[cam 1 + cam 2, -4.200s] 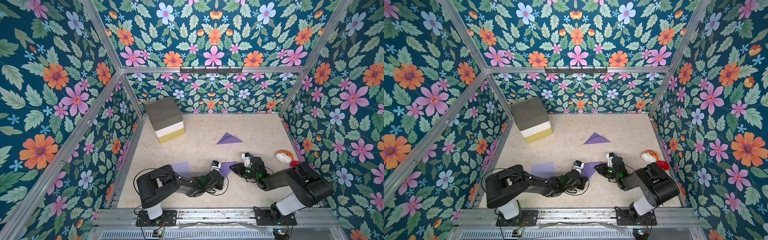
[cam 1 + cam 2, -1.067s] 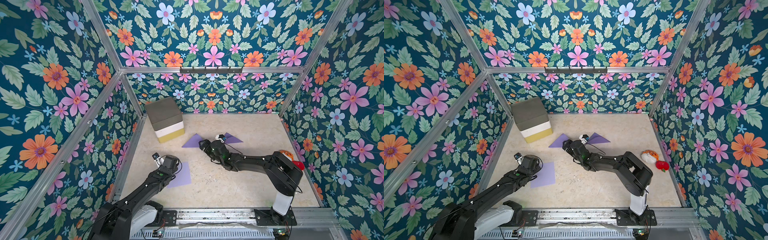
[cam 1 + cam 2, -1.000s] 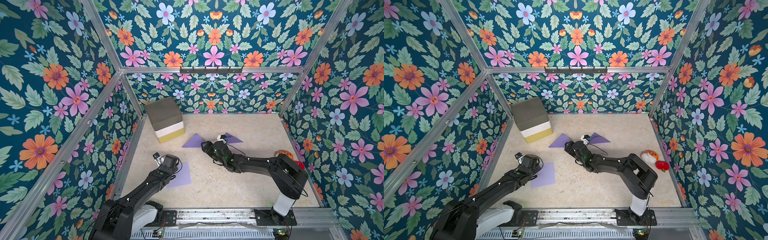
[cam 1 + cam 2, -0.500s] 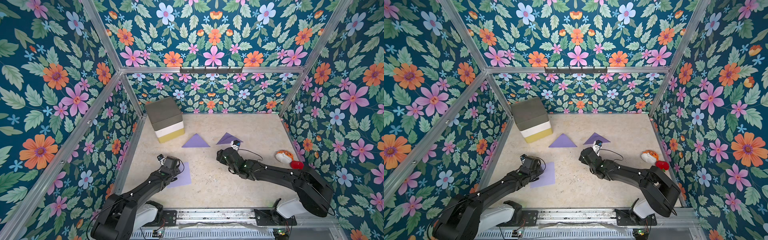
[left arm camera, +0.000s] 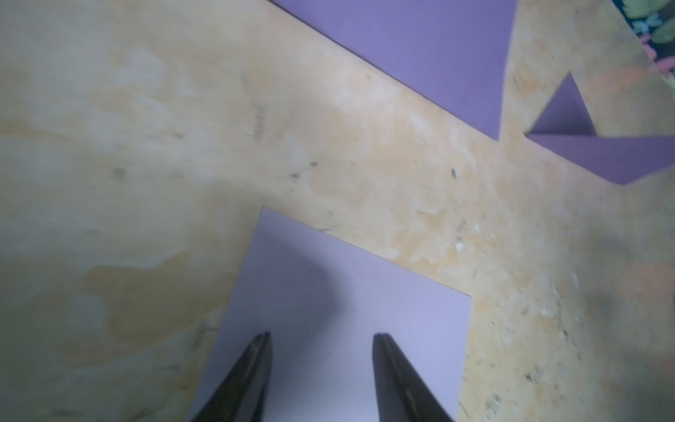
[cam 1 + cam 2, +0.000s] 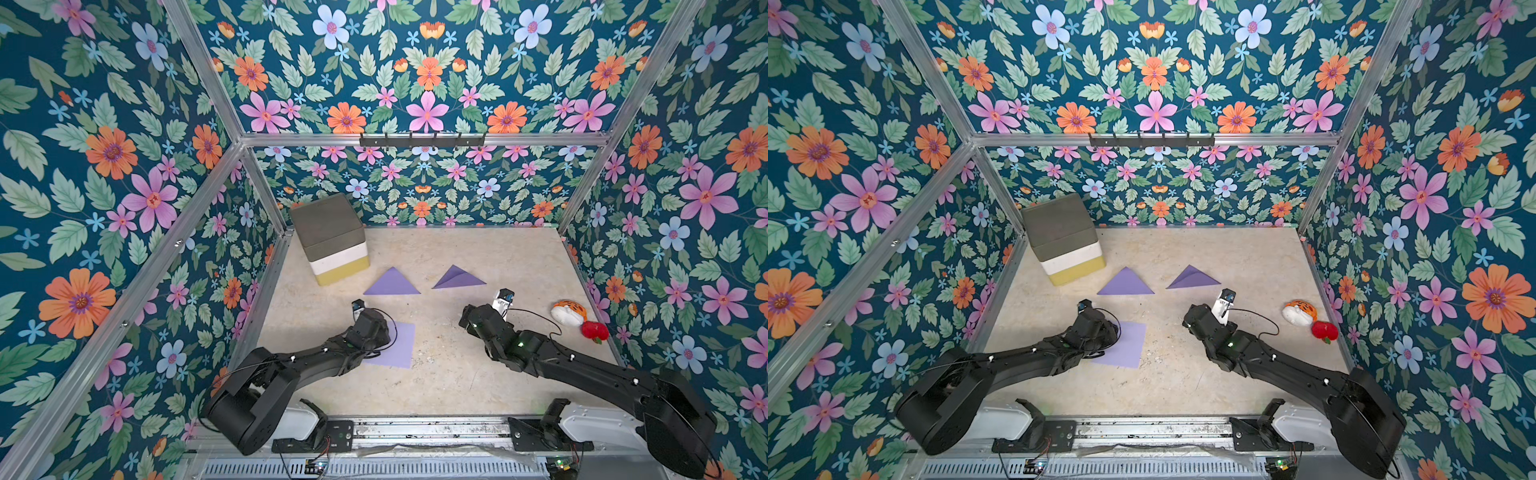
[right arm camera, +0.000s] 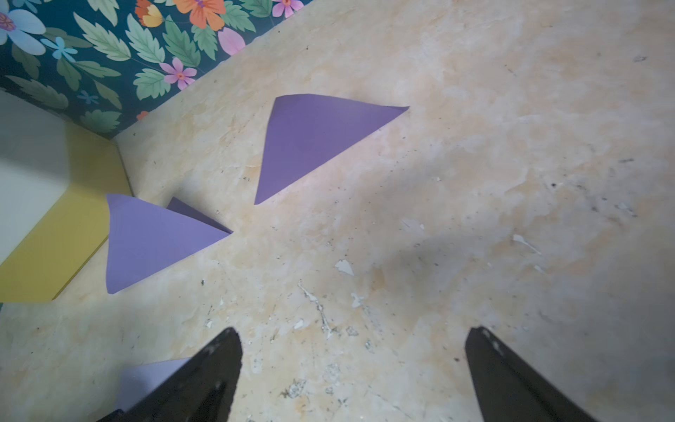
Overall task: Fold the square paper diagonally
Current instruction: Move the paper to the center of the board.
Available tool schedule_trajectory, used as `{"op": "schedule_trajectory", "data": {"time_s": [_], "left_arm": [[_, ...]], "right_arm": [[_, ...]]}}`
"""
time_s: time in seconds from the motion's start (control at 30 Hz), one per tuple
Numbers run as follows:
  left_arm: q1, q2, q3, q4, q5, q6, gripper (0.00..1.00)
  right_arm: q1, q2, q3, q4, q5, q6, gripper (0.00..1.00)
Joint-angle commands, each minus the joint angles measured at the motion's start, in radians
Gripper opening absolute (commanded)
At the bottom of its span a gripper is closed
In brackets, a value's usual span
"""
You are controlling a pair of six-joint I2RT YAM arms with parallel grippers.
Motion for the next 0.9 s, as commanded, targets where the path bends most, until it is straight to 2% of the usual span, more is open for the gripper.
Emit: {"op": "schedule_trajectory", "data": {"time_s": [0.0, 0.13, 0.33, 0.57, 0.67, 0.8, 0.87], "left_arm": [[-0.057, 0.076, 0.040, 0.055, 0.112, 0.027, 0.49], [-0.136, 0.151, 0.113, 0.094, 0.128, 0.059, 0.47], [-0.158, 0.150, 0.164, 0.097, 0.131, 0.080, 0.48], [-0.158, -0.019, 0.161, -0.019, 0.042, 0.120, 0.76], [-0.158, -0.106, 0.159, -0.126, -0.037, 0.147, 0.99], [-0.160, -0.204, 0.178, -0.297, -0.143, 0.153, 0.99], [-0.160, -0.252, 0.151, -0.321, -0.164, 0.185, 0.99]], "right_arm": [[-0.026, -0.082, -0.052, -0.030, -0.067, -0.023, 0.99], [-0.063, -0.207, -0.122, -0.050, -0.136, -0.022, 0.99], [-0.070, -0.329, -0.174, -0.097, -0.193, -0.034, 0.99], [-0.069, -0.339, -0.168, -0.093, -0.241, -0.046, 0.99], [-0.069, -0.313, -0.157, -0.078, -0.260, -0.044, 0.99], [-0.069, -0.278, -0.144, -0.069, -0.262, -0.030, 0.99], [-0.069, -0.276, -0.148, -0.051, -0.263, -0.028, 0.99]]}}
